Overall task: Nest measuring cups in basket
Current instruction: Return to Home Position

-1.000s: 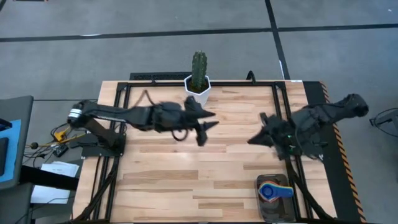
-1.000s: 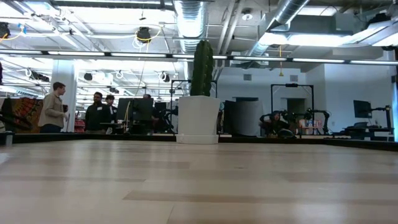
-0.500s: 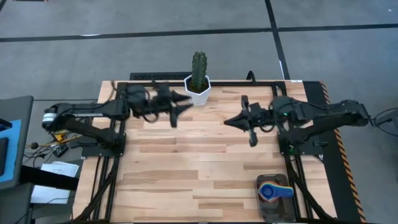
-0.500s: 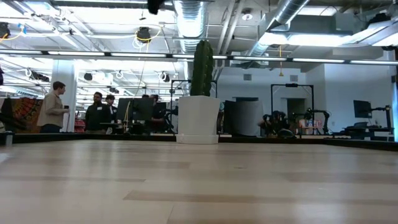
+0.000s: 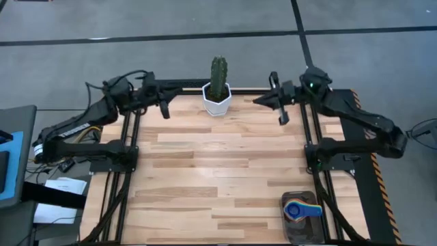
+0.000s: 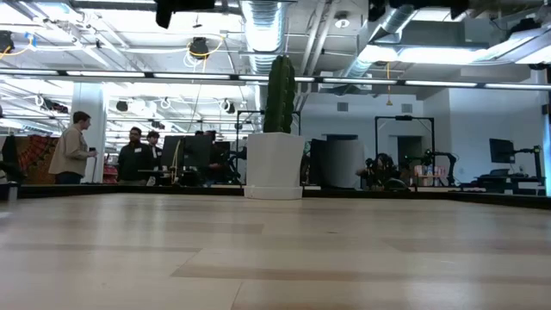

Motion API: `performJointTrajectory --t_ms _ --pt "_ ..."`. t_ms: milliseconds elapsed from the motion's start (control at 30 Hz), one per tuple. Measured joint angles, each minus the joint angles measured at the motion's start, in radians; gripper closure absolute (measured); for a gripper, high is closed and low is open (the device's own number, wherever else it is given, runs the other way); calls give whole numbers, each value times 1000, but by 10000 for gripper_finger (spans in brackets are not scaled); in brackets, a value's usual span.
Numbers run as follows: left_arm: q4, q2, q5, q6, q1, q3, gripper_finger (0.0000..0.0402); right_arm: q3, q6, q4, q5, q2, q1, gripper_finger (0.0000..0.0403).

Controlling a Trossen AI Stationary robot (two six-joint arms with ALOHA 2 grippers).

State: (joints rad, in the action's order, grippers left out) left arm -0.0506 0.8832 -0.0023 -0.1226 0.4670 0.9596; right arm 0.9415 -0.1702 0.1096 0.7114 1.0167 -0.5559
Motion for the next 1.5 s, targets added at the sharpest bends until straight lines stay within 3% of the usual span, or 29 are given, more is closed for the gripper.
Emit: performJointTrajectory --t_ms 67,200,367,467,567,733,900,1033,1333,1500 --pt "6 37 -8 11 -18 0 394 0 13 -3 96 5 -77 398" --pt "61 144 54 61 -59 -1 395 0 71 -5 206 19 -153 397" --pt "175 236 34 222 -77 -1 400 0 36 14 206 14 -165 399" --pt "231 227 104 277 -62 -1 401 0 69 8 204 5 -164 397" --pt "170 184 160 268 -48 0 401 0 66 22 172 -22 -148 399" --pt "-36 175 95 272 -60 -1 401 0 132 114 79 -30 -97 397" --pt "-29 184 119 261 -157 -1 401 0 144 57 67 -35 -36 399" --pt "-44 164 59 260 -236 -2 401 0 142 -1 45 -83 -2 398" --pt "258 -8 -97 103 -361 -324 401 -8 110 -223 -17 -267 37 399" --pt "262 -98 -114 36 -395 -414 401 -84 185 -226 -104 -346 116 399"
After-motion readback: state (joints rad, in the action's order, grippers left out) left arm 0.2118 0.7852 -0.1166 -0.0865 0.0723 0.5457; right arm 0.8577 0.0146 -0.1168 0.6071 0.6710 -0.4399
